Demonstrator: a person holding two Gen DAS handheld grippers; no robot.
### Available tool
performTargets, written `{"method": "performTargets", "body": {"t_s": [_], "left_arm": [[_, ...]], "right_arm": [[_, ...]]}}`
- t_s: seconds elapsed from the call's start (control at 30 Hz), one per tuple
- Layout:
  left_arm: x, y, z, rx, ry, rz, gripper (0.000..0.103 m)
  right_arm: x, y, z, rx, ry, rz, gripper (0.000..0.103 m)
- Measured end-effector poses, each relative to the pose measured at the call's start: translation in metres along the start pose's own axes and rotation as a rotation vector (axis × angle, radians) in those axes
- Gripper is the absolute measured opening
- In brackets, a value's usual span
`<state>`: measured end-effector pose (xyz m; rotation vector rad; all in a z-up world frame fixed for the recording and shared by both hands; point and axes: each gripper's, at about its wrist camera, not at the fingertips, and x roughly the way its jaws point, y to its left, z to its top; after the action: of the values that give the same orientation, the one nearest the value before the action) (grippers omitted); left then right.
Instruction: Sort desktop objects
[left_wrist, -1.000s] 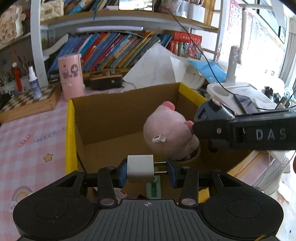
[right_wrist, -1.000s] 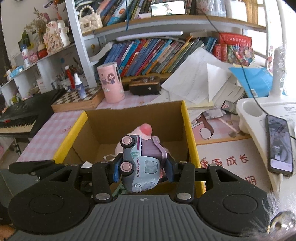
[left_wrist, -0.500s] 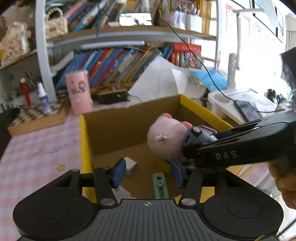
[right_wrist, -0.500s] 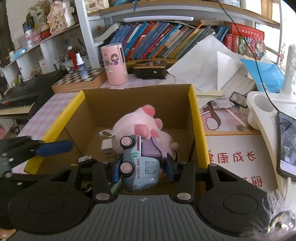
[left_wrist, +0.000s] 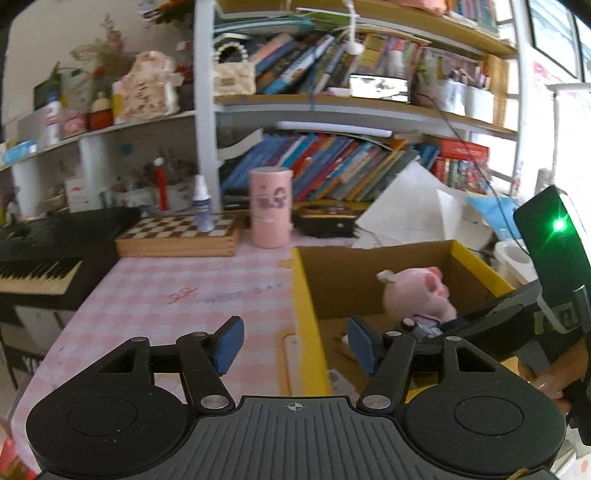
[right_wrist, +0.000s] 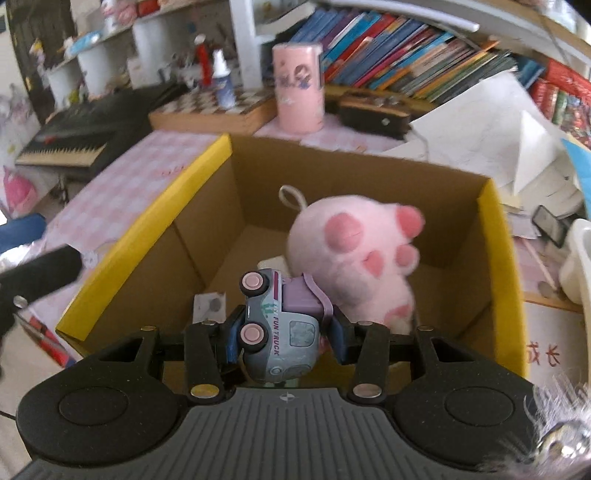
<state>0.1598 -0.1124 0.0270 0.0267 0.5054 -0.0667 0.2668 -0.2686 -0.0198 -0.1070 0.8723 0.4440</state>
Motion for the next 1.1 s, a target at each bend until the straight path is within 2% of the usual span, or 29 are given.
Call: {"method": "performTargets", "body": {"t_s": [0.17, 0.47, 0.67, 0.9, 1.1], "left_arm": [[-0.007, 0.006, -0.005, -0.018, 0.012, 0.035, 0.063], [-0.026, 0.015, -0.016, -0.033, 0.009, 0.058, 0.064], [-0.04, 0.029, -0.021, -0.034, -0.006, 0.052, 0.067], [-0.065, 0.058, -0.016, -0.055, -0.061, 0.099, 0.076], [-0.091, 0.076, -0.025, -0.066, -0.075, 0.119, 0.081]], "right_arm": [[0.009, 0.004, -0.003, -0.006, 0.038, 0.004, 0.043], [-0.001, 0.006, -0.003, 0.015, -0.008, -0.011, 0.052], [-0.031, 0.016, -0.006, 0.064, -0.119, -0.053, 0.054], [-0.079, 0.042, -0.027, 0.16, -0.296, -0.131, 0.065], [-0.108, 0.077, -0.057, 0.195, -0.376, -0.19, 0.074]]}}
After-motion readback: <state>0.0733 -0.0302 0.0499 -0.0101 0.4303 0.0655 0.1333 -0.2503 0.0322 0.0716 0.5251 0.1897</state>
